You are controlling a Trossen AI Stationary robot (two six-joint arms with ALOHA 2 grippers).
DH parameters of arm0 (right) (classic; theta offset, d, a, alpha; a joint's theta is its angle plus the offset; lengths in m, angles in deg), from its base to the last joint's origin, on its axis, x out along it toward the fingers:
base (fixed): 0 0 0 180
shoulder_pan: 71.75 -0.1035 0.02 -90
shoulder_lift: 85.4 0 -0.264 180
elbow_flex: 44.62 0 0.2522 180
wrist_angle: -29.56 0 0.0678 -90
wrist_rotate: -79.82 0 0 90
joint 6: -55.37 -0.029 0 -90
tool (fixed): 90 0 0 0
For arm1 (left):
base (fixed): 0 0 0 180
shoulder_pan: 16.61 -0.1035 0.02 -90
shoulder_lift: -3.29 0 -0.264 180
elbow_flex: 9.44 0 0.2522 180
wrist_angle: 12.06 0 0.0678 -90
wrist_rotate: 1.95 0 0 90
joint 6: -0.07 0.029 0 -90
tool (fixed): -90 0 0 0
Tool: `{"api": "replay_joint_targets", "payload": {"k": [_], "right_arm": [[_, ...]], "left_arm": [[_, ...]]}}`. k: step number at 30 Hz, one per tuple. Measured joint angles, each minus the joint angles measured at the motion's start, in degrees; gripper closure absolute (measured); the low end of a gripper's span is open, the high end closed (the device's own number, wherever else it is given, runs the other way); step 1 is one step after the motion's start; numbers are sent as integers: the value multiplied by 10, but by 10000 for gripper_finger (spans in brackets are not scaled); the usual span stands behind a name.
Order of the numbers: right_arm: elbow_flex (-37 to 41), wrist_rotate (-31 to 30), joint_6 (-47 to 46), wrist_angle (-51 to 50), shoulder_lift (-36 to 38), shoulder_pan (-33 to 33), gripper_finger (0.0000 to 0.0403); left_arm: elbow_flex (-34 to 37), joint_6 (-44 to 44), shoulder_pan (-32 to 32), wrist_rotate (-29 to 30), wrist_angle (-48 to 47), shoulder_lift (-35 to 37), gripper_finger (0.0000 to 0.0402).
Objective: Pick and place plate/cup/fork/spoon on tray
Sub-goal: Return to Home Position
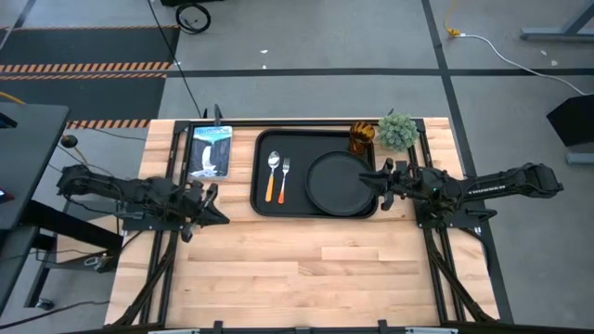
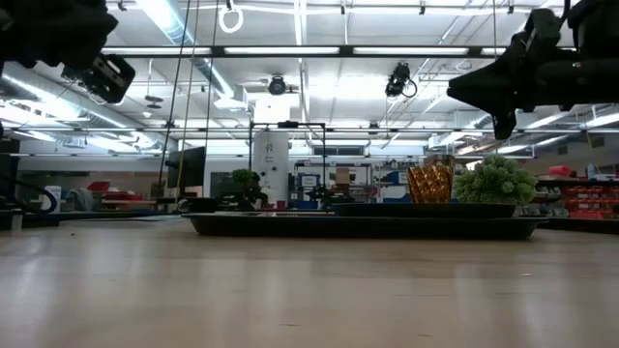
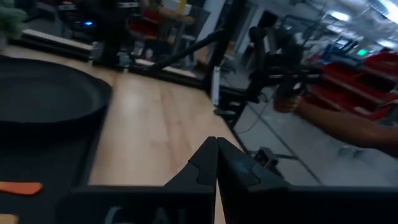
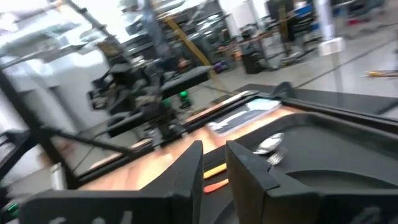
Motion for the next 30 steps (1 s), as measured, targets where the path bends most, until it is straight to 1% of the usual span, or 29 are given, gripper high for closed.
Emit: {"api": "replay_joint_targets", "payload": {"k": [3,8,12,16,21,22,24,27,30], "right_arm": [[0,-34,-1,-1,0,0,334],[0,-35,18,0,0,0,336],[0,-35,17,0,0,0,335],[0,-35,17,0,-1,0,336],[0,-35,17,0,-1,0,335],[0,-35,17,0,-1,0,335],[0,-35,17,0,-1,0,336],[0,-35,17,1,-1,0,336],[0,-35,17,1,-1,0,335]], "left_arm": [[25,-9,0,-9,10,32,394],[44,-6,0,-12,9,67,394],[45,35,0,-18,11,90,393],[45,75,0,-57,13,119,393],[51,119,0,-128,11,155,393],[56,123,0,-134,11,162,393],[69,132,0,-134,13,175,393],[75,131,0,-118,39,173,393],[76,130,0,-114,33,169,392]]}}
